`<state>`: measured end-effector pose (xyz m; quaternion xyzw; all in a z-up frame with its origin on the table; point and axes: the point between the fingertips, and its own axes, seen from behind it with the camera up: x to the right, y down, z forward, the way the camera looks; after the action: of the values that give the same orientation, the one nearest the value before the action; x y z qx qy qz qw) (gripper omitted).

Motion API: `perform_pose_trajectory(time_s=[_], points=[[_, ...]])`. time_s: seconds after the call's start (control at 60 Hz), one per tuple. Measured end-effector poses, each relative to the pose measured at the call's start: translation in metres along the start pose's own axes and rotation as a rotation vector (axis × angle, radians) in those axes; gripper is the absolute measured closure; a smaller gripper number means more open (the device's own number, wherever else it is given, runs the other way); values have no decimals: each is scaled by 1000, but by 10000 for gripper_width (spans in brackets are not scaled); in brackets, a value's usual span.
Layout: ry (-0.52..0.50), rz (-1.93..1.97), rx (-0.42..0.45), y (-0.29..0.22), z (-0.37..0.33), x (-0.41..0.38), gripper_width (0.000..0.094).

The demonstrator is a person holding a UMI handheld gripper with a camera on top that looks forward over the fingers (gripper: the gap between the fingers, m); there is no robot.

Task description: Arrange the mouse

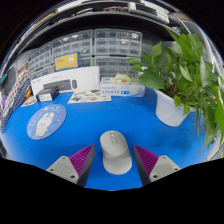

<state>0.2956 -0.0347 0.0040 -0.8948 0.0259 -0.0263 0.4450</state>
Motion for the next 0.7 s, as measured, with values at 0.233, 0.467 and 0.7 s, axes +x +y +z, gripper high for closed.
perform_pose_trajectory(time_s=[0.233,0.467,0.7], points=[[10,-64,-3,-2,15,5,469],[47,-35,-61,0,15,5,603],[135,6,-29,-71,-10,-4,601]])
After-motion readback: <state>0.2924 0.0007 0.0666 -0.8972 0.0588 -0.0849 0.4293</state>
